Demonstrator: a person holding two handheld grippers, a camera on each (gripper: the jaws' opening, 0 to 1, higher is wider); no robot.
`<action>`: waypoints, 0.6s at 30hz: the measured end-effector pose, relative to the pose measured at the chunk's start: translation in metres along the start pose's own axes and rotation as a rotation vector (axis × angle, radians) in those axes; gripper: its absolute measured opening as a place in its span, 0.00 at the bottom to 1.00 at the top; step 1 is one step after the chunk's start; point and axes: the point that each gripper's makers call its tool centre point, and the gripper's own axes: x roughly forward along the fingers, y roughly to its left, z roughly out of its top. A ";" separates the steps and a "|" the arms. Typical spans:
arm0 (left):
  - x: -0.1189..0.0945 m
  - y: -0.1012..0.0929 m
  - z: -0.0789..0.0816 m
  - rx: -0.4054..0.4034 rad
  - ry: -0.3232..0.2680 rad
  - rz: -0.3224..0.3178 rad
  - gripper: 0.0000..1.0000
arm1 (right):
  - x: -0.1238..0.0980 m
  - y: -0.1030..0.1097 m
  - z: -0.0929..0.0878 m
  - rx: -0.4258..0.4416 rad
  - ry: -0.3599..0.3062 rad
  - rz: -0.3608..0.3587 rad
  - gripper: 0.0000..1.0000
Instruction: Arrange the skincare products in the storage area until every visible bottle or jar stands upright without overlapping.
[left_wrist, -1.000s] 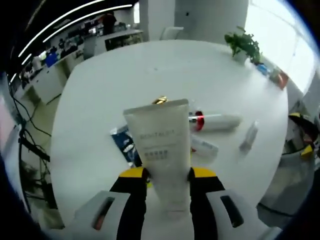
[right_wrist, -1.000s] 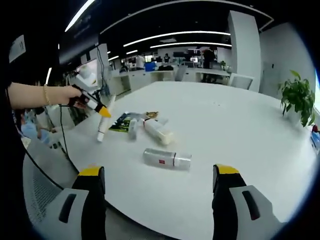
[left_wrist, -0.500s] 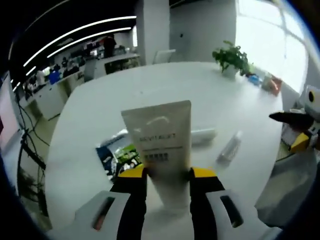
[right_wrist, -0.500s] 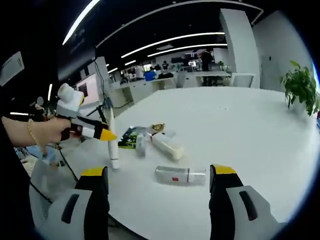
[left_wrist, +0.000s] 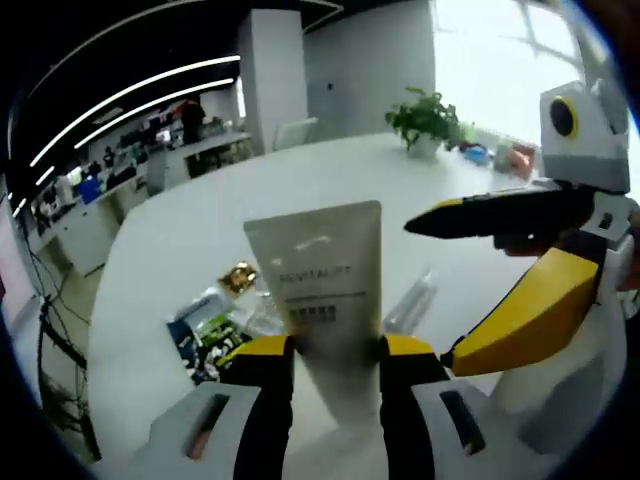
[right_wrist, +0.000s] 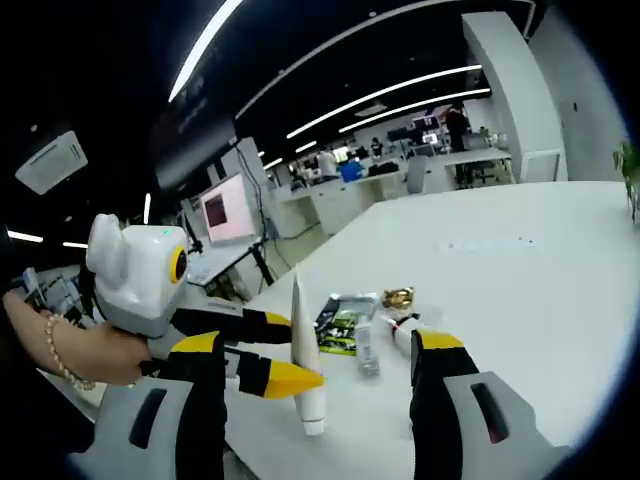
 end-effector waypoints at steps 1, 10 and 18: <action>-0.001 -0.003 0.002 0.009 -0.006 -0.005 0.35 | 0.000 -0.001 0.000 0.005 0.001 -0.003 0.73; -0.006 -0.028 0.005 0.072 -0.007 -0.031 0.35 | -0.001 -0.003 -0.004 0.017 0.016 -0.013 0.65; -0.011 -0.050 0.003 0.120 -0.002 -0.056 0.36 | -0.006 0.009 -0.020 0.043 0.048 0.032 0.53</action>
